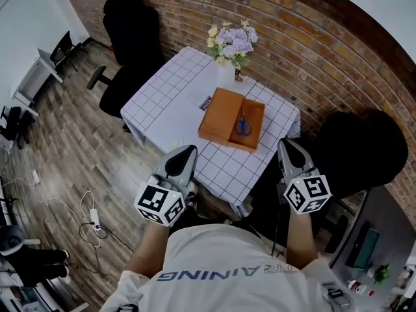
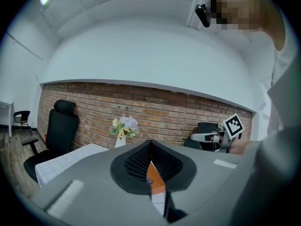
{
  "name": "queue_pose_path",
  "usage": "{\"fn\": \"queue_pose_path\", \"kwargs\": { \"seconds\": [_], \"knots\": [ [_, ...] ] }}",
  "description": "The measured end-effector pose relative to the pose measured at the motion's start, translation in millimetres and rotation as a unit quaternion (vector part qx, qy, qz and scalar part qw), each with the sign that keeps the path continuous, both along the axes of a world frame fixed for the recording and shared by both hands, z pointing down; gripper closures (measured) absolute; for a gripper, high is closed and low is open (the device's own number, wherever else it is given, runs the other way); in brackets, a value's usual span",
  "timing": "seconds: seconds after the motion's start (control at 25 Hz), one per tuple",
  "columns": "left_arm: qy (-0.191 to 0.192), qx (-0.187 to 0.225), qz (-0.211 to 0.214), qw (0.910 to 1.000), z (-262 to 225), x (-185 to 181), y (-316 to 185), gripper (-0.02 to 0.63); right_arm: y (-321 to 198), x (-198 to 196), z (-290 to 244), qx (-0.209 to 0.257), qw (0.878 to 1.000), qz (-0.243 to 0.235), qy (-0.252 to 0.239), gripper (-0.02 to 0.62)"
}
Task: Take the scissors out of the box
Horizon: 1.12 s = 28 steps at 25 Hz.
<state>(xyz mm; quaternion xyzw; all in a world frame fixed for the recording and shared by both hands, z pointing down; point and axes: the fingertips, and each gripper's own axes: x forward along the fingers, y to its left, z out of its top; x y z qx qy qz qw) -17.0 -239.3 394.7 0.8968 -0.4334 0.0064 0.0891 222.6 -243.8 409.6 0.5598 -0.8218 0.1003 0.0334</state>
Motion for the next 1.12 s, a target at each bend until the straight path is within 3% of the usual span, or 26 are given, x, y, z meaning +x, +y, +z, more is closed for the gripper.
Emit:
{"fn": "queue_pose_path", "kwargs": {
  "seconds": [0.24, 0.48, 0.72, 0.96, 1.12],
  "knots": [
    [0.016, 0.027, 0.048, 0.9983, -9.8, -14.9, -82.1, 0.603, -56.5, -16.8, 3.0, -0.019, 0.998, 0.049, 0.023, 0.581],
    [-0.006, 0.000, 0.121, 0.9926, 18.2, -22.4, -150.8, 0.603, -107.0, -36.9, 28.3, -0.073, 0.991, 0.110, 0.020, 0.581],
    [-0.013, -0.027, 0.177, 0.9838, 40.8, -20.6, -192.0, 0.603, -116.7, -38.8, 60.1, -0.131, 0.977, 0.168, 0.020, 0.580],
    [-0.006, -0.051, 0.192, 0.9801, 51.1, 0.4, -200.4, 0.603, -119.2, -29.2, 99.2, -0.203, 0.963, 0.170, 0.041, 0.580],
    [-0.005, -0.063, 0.187, 0.9804, 55.2, 7.9, -196.5, 0.603, -129.5, -23.2, 137.4, -0.275, 0.947, 0.155, 0.066, 0.528]
  ]
}}
